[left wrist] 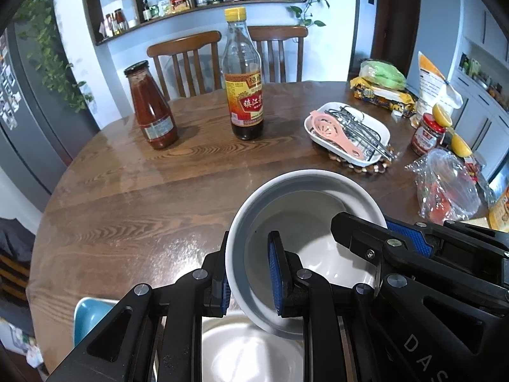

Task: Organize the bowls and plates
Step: 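Lift the ramekin with the left gripper and carry it over the nested bowls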

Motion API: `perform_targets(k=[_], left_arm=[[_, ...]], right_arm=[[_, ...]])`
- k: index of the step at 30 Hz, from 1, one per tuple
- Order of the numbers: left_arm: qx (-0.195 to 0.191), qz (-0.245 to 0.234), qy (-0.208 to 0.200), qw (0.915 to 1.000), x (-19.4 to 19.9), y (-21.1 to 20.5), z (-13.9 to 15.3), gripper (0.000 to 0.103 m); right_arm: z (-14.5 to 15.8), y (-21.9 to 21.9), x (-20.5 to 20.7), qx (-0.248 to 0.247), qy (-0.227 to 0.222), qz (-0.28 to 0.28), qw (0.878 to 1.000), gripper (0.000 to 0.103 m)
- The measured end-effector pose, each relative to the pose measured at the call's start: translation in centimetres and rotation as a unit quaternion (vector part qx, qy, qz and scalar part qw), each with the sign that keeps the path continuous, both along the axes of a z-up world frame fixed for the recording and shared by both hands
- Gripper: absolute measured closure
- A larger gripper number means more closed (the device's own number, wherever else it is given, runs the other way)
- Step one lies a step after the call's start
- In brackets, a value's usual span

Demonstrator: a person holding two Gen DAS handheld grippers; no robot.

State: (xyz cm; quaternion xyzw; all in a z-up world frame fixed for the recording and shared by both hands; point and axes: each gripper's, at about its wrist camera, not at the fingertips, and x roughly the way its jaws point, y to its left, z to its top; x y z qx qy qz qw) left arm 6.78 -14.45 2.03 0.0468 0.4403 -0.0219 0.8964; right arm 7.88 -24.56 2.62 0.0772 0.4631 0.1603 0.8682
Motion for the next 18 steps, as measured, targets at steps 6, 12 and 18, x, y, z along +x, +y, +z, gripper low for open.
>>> perform_targets(k=[6,12,18], left_arm=[[0.001,0.006,-0.007,1.0,-1.7,0.6,0.6,0.083],[0.001,0.009,-0.011,0.9999,-3.4,1.2,0.8,0.083],[-0.001,0.009,-0.01,0.9999,-4.5,1.6,0.6,0.083]], right_arm=[[0.7,0.7,-2.0,0.0,-0.008,0.004,1.0,0.09],[1.0,1.4,-3.7,0.0,-0.012,0.008,1.0,0.09],[0.8,1.7,-4.8,-0.002,-0.012,0.008,1.0,0.09]])
